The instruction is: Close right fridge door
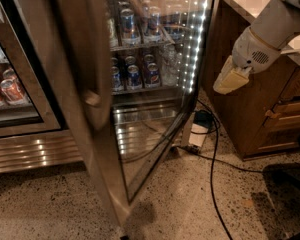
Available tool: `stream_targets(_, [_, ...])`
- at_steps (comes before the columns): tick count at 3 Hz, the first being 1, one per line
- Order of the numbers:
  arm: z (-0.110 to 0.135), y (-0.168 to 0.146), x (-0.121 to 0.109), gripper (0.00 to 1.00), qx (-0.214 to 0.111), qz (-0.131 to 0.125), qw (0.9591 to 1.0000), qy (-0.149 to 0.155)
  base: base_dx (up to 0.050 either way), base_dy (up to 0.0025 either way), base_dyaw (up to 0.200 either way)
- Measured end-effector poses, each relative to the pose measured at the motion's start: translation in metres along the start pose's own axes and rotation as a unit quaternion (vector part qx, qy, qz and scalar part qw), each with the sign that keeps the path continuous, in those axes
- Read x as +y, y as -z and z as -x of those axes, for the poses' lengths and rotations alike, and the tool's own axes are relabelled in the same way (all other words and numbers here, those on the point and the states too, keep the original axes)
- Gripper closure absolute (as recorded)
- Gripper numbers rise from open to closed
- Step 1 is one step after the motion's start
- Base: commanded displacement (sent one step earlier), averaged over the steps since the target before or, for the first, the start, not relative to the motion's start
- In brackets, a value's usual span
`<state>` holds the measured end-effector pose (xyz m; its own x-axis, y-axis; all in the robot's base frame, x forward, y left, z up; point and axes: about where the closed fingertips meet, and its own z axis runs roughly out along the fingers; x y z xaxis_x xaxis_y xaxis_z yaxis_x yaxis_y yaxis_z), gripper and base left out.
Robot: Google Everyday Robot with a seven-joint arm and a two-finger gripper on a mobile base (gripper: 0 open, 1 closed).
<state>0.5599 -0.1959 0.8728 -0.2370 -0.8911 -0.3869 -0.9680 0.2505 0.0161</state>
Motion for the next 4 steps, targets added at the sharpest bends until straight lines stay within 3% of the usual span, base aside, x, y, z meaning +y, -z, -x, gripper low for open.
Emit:
stream_targets(3, [-0.0013, 0.0005, 0.0017, 1.00, 0.000, 0.000, 1.0000, 0.000, 0.000, 0.00023, 0.171])
stream_targets(4, [-0.0013, 0.0005, 0.0017, 1.00, 0.000, 0.000, 1.0000, 0.000, 0.049, 0.00001, 0.000])
